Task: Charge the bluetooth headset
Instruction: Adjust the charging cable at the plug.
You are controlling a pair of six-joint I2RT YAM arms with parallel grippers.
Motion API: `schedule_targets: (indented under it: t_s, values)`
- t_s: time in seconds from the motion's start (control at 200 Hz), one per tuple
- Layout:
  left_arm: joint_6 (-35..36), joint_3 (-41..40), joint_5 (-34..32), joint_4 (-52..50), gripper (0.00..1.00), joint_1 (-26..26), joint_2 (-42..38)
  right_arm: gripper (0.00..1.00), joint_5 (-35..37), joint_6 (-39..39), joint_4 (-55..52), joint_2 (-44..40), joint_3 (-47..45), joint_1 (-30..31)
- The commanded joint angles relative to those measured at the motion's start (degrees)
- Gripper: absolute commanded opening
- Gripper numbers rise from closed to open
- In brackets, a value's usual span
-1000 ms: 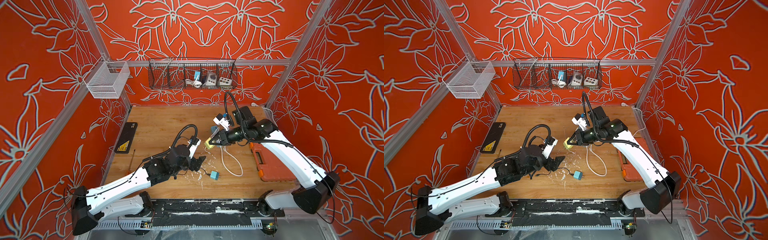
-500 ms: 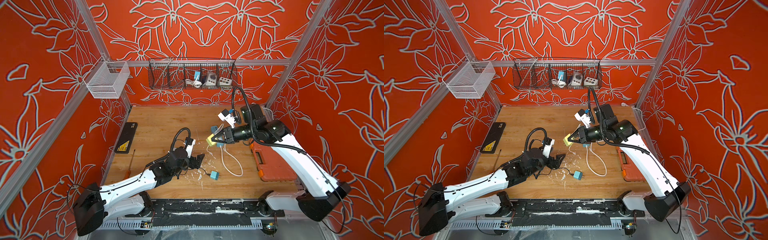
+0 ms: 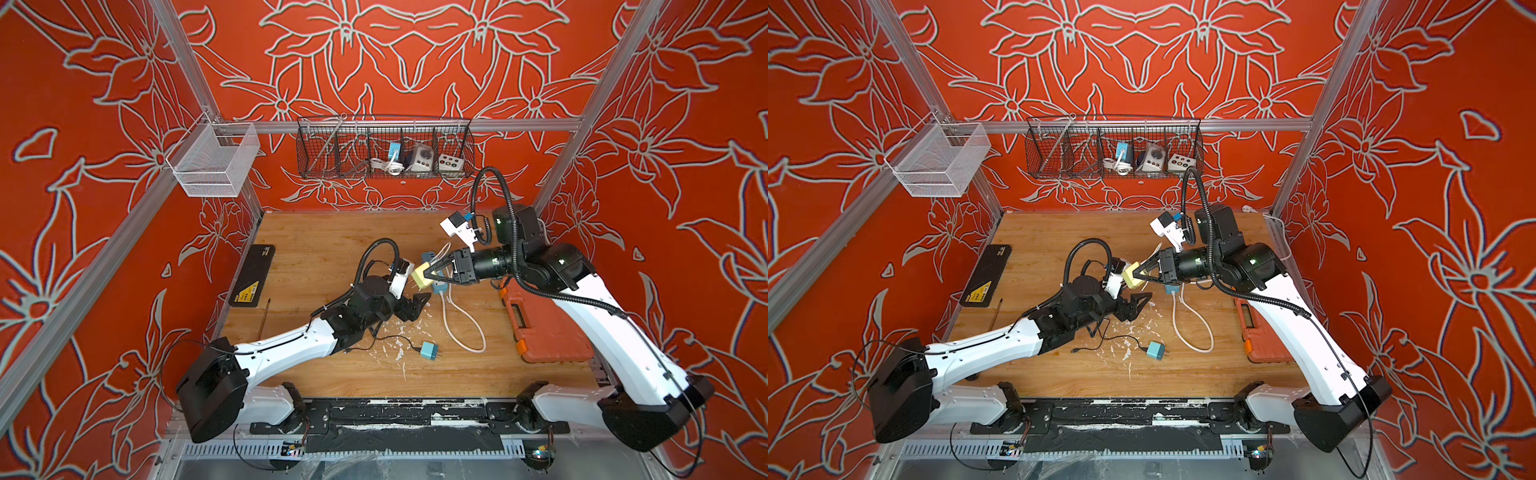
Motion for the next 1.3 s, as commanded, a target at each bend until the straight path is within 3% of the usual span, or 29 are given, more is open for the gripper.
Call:
schedule_targets:
  t_s: [0.0,0.21,0.39,0.5,0.701,1.006,1.296]
  values:
    - [1.1,2.1,2.2,1.2,0.72,0.3,2.1,0.16,-2.4,1.8,2.5,-1.8,0.9,-0.2]
    - [0.9,4.0,3.0,0.0,0.41,0.4,4.0,0.16,-2.4,2.1,2.7,-2.5,1.2,-0.4]
    - [1.1,4.2,1.2,-4.7,0.00,0.4,1.9,0.16,-2.5,1.6,2.7,-2.7,0.3,-1.5]
    - [0.5,3.1,-3.3,-7.8,0.00,1.1,-0.7,0.16,-3.3,0.5,2.8,-3.1,-1.6,-2.5]
    - [-2.6,7.9,-9.3,-20.2,0.00,8.7,-5.1,0.16,1.3,-8.1,-3.8,-3.1,-5.5,-3.0]
    - [0.1,17.1,-13.5,-35.6,0.00,11.6,-9.3,0.16,25.0,-16.3,-8.4,-0.9,-10.7,-2.9]
    - [0.2,23.7,-15.3,-46.3,0.00,12.1,-9.2,0.15,45.2,-17.7,-1.2,5.9,-12.4,-2.9]
